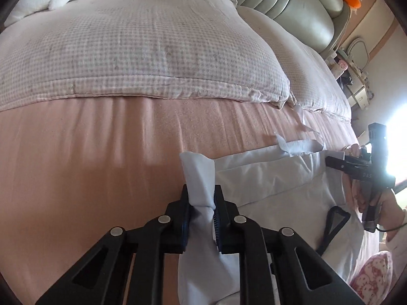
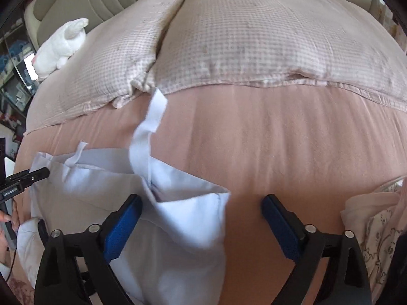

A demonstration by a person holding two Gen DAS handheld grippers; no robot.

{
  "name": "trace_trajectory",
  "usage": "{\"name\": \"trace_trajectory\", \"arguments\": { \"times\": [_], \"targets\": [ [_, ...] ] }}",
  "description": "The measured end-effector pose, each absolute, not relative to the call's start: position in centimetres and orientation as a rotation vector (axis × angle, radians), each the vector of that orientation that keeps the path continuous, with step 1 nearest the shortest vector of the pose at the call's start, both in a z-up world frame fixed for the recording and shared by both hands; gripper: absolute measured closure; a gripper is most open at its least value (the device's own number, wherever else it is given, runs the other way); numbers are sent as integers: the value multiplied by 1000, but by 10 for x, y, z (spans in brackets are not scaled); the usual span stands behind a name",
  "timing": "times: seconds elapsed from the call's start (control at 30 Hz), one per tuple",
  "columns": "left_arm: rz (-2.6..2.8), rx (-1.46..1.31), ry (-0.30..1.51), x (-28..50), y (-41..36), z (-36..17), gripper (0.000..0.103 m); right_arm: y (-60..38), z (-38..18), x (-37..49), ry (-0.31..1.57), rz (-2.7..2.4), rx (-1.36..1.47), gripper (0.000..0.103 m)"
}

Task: Fold clothes
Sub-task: 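Move both grippers to the shirt hem near the pillows, then grasp the shirt with the left gripper and lift it while the right gripper grasps too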

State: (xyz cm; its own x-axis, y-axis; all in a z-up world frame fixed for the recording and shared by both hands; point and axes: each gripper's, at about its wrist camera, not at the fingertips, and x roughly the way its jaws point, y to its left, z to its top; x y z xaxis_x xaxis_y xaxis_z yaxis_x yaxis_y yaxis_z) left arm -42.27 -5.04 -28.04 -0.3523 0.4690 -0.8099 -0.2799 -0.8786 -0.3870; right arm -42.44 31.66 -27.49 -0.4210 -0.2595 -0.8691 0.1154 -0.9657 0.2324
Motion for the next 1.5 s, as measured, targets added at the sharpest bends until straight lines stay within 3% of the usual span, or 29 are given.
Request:
{"name": "trace_trajectory", "arguments": {
  "times": [0.07, 0.1, 0.13, 0.57, 0.6, 0.67, 0.7, 0.73, 0.9, 0.97, 1.13, 1.2, 1.27, 1.3, 1.33, 1.37, 1.4, 1.5],
  "targets": [
    [2236, -1396, -312, -420, -58, -271, 93, 317, -266, -429, -255, -2414, 1504, 62],
    [2231, -1371, -339, -418, -63, -265, 93, 320, -259, -429, -297, -2395, 1472, 87],
    [2226, -1347, -366, -416, -67, -258, 93, 322, -251, -428, -321, -2396, 1437, 91],
    [2268, -1134, -151, -343, -73, -196, 93, 319, -212, -373, -163, -2385, 1407, 95],
    [2270, -1154, -147, -344, -73, -200, 93, 320, -215, -373, -131, -2405, 1440, 94],
    [2291, -1214, -154, -354, -75, -211, 93, 319, -223, -377, -65, -2451, 1499, 69],
    [2297, -1247, -165, -360, -76, -218, 93, 319, -225, -380, -42, -2465, 1514, 30],
    [2294, -1273, -184, -366, -78, -224, 93, 319, -226, -381, -24, -2461, 1506, 15],
    [2295, -1345, -138, -386, -73, -252, 88, 326, -241, -386, 64, -2419, 1551, 15],
    [2269, -1368, -116, -393, -69, -266, 78, 328, -255, -393, 55, -2376, 1581, 15],
    [2209, -1352, -142, -408, -67, -282, 52, 332, -270, -416, -186, -2341, 1467, 15],
    [2206, -1330, -118, -411, -64, -283, 51, 336, -272, -424, -280, -2347, 1416, 15],
    [2212, -1307, -74, -413, -60, -283, 52, 344, -272, -431, -361, -2356, 1384, 22],
    [2212, -1302, -57, -414, -57, -283, 52, 348, -272, -434, -390, -2350, 1376, 34],
    [2206, -1306, -58, -417, -55, -281, 65, 351, -270, -436, -409, -2338, 1375, 62],
    [2199, -1317, -80, -420, -54, -279, 96, 352, -270, -438, -410, -2320, 1384, 84],
    [2195, -1322, -100, -422, -54, -277, 96, 349, -267, -436, -375, -2305, 1393, 100],
    [2186, -1257, -84, -412, -49, -257, 96, 337, -255, -424, -241, -2277, 1385, 100]
  ]
}}
